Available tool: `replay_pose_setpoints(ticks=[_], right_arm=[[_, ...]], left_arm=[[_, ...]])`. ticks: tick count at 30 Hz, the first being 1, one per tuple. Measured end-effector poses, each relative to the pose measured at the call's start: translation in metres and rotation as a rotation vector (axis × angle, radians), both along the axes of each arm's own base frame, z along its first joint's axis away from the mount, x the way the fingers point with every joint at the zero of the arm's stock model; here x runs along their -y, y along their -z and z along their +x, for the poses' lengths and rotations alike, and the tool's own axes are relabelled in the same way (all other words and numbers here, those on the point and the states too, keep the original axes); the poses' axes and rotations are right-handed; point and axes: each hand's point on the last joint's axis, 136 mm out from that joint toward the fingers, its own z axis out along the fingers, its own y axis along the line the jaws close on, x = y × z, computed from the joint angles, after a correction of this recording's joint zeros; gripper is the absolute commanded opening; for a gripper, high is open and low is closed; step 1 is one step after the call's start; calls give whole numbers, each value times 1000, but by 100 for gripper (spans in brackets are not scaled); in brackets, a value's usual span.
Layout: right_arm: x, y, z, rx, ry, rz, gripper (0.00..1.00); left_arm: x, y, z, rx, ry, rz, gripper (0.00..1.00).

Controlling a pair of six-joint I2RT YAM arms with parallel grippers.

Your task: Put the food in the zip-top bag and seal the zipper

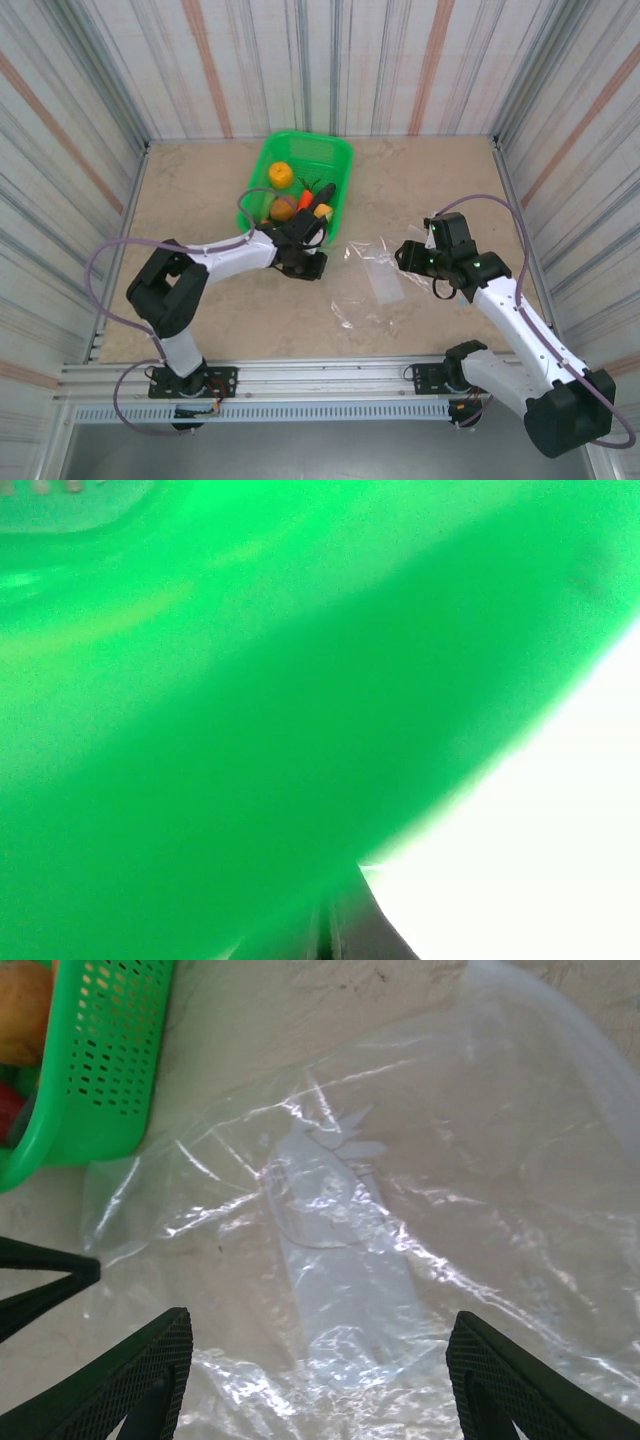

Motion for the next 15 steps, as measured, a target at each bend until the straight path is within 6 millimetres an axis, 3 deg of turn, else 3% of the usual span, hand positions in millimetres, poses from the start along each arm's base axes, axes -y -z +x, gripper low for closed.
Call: replay_pose_setpoints(ticks=[9, 15], right_arm=[[-3, 10, 7, -26, -2, 0, 76], [-3, 30, 14, -79, 8, 16, 80]], left_arm=[[-53, -62, -16, 172, 42, 101, 0], [-104, -57, -19, 139, 47, 259, 0]])
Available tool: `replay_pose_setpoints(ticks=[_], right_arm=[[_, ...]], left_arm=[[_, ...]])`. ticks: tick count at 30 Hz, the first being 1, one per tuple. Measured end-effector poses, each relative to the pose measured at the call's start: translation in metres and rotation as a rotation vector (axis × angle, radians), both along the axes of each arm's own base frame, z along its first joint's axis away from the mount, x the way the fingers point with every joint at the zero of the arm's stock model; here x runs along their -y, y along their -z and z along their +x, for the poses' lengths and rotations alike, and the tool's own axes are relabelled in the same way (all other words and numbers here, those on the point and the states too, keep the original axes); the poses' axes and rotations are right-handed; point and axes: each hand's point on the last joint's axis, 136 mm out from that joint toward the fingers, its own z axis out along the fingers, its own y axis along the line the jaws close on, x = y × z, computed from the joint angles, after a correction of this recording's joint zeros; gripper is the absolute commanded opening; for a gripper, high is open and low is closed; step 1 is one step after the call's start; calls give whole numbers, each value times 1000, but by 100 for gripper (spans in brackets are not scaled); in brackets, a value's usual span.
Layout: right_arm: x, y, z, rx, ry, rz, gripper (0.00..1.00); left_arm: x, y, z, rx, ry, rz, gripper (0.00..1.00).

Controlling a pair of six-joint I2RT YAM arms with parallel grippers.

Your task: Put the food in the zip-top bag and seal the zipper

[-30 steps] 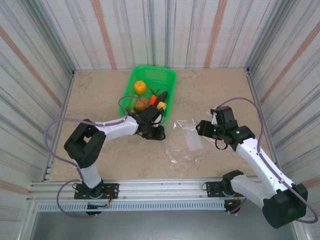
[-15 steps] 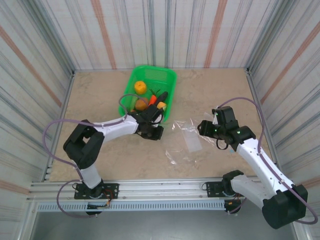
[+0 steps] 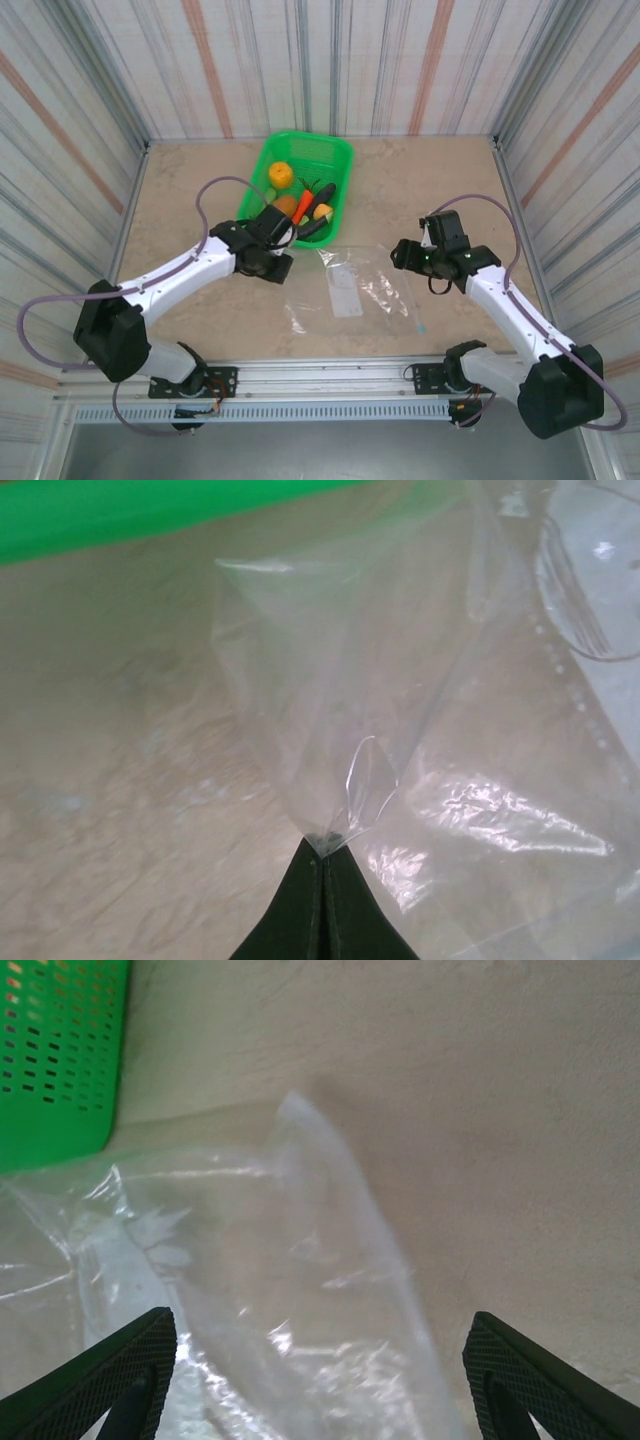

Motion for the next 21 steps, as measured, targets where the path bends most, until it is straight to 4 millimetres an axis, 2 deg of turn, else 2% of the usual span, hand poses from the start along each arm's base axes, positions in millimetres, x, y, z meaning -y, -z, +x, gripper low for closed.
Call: replay_pose_setpoints(ticks=[3, 7, 9, 13, 17, 21], right_arm=[[-6, 9, 7, -29, -7, 37, 81], [-28, 31, 10, -115, -50, 135, 79], [-40, 43, 8, -172, -75, 195, 78], [-61, 63, 1, -251, -124, 283, 72], [-84, 73, -4, -307, -180, 384, 57], [-102, 71, -8, -321, -224, 451, 33]], left_arm=[[-25, 6, 8, -11, -57, 40, 0], [-51, 14, 20, -28, -140, 72, 1], [-56, 20, 24, -41, -159, 89, 6], [-60, 29, 26, -70, -172, 110, 8], [-65, 33, 31, -83, -194, 116, 8], [-69, 32, 33, -82, -208, 115, 8]])
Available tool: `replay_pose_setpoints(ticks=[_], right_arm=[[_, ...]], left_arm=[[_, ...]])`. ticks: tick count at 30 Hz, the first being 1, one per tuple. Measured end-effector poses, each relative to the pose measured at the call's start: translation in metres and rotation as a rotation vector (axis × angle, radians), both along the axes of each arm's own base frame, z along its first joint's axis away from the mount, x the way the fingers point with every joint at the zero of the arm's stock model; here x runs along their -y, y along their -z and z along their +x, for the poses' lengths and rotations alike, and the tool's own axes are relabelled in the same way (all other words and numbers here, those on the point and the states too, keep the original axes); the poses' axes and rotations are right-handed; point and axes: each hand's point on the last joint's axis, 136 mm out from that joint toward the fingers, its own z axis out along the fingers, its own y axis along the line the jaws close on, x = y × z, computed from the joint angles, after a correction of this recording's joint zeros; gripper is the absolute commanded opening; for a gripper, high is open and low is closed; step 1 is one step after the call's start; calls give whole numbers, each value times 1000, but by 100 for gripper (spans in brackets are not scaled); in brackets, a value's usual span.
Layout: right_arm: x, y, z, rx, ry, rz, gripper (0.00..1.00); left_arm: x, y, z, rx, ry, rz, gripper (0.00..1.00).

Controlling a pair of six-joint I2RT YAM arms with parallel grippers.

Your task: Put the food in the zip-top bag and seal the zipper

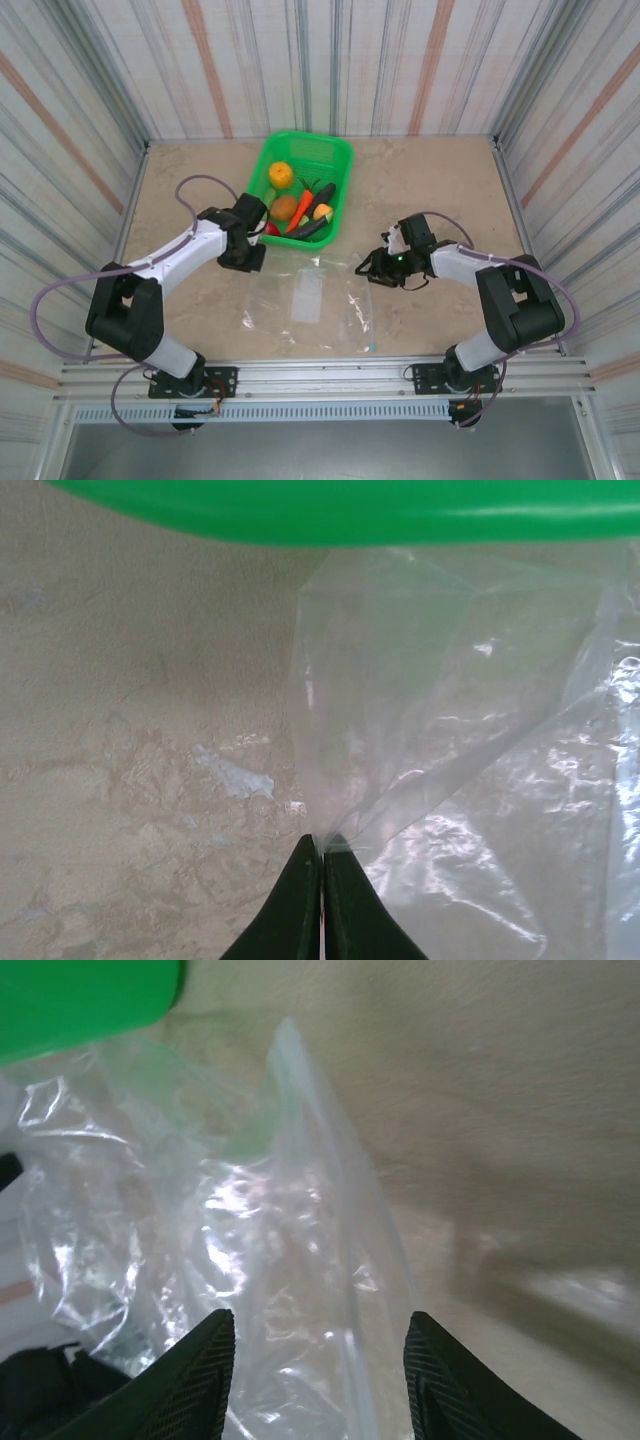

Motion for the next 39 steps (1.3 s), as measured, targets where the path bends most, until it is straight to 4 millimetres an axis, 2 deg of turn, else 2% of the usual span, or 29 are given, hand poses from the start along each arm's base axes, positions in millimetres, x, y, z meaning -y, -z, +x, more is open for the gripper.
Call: replay_pose_setpoints(ticks=[5, 7, 9, 12, 13, 14, 15, 19, 22, 24, 25, 29, 33, 39], right_arm=[[-8, -15, 5, 18, 18, 61, 12], [-11, -25, 6, 32, 26, 89, 9], [-13, -34, 7, 43, 34, 107, 5], [-18, -50, 5, 60, 55, 123, 8], [-19, -55, 5, 68, 64, 127, 8], [-21, -63, 4, 78, 74, 132, 8], [-23, -70, 3, 86, 84, 134, 8], [-39, -109, 8, 134, 110, 146, 6], [-55, -141, 12, 181, 129, 155, 6], [-63, -155, 13, 193, 150, 155, 6], [-66, -159, 13, 194, 158, 154, 6], [-78, -170, 6, 191, 185, 139, 6], [-93, -184, -3, 217, 177, 133, 6], [-104, -194, -10, 250, 176, 132, 6]], left_arm=[[-1, -2, 1, 6, -6, -2, 9], [-1, -3, 1, 10, -6, -3, 13], [-2, -4, 2, 16, -8, -2, 25], [-6, -11, 4, 46, -15, 4, 45], [-8, -15, 5, 60, -21, 7, 55], [-10, -22, 6, 85, -25, 8, 62], [-12, -29, 6, 112, -32, 6, 63], [-20, -69, 2, 244, -47, -11, 64], [-19, -105, -7, 320, -43, -53, 64], [-6, -131, -13, 362, -17, -100, 66], [4, -144, -17, 383, 6, -130, 78], [63, -182, -52, 404, 144, -309, 84], [101, -187, -82, 339, 192, -437, 85], [120, -191, -86, 292, 139, -540, 82]])
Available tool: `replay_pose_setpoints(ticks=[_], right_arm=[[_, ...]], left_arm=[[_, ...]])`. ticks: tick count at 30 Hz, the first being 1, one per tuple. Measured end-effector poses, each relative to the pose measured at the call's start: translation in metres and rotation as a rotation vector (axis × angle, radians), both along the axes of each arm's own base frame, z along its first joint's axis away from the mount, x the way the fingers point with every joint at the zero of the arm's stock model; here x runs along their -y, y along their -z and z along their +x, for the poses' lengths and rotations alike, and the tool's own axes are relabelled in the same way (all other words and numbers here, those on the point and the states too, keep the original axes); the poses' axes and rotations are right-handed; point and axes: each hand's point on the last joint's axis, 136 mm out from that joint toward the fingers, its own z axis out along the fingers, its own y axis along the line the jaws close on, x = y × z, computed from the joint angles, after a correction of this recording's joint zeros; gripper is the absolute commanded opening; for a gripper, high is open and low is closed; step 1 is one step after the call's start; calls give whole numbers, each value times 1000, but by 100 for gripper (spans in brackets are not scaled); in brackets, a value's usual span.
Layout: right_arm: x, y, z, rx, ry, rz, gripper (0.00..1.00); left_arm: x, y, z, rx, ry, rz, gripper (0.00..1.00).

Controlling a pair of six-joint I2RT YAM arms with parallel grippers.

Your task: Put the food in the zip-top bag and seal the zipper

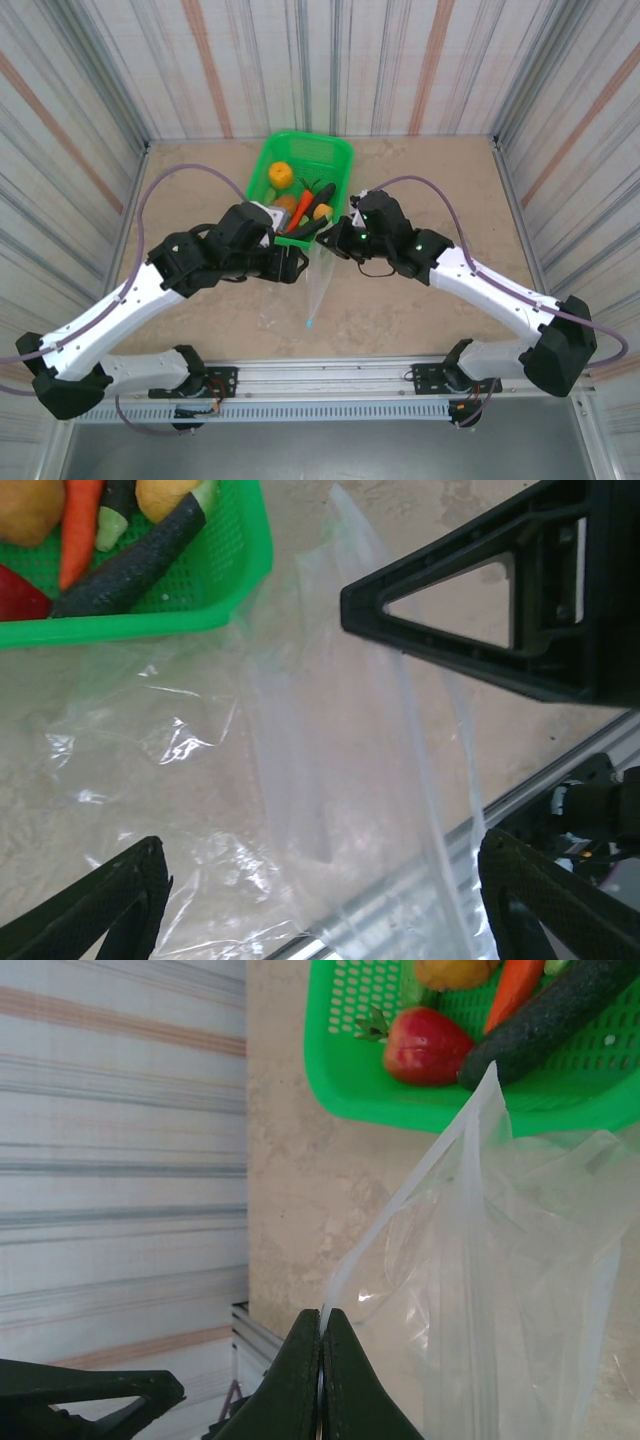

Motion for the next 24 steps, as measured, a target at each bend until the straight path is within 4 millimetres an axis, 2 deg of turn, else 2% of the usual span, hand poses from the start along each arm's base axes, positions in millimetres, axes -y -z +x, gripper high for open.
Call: replay_pose_setpoints(ticks=[7, 12, 17, 24], right_arm=[[-5, 5, -4, 5, 2, -21, 7], [-5, 7, -3, 4, 5, -27, 7], [-5, 7, -3, 6, 8, -29, 8], [-5, 7, -2, 7, 11, -30, 9]], left_arm=[[20, 18, 5, -65, 11, 18, 79], [25, 33, 9, -99, 1, 55, 67], [33, 41, 4, -99, 22, 86, 58], [36, 51, 4, -61, 36, 159, 29]])
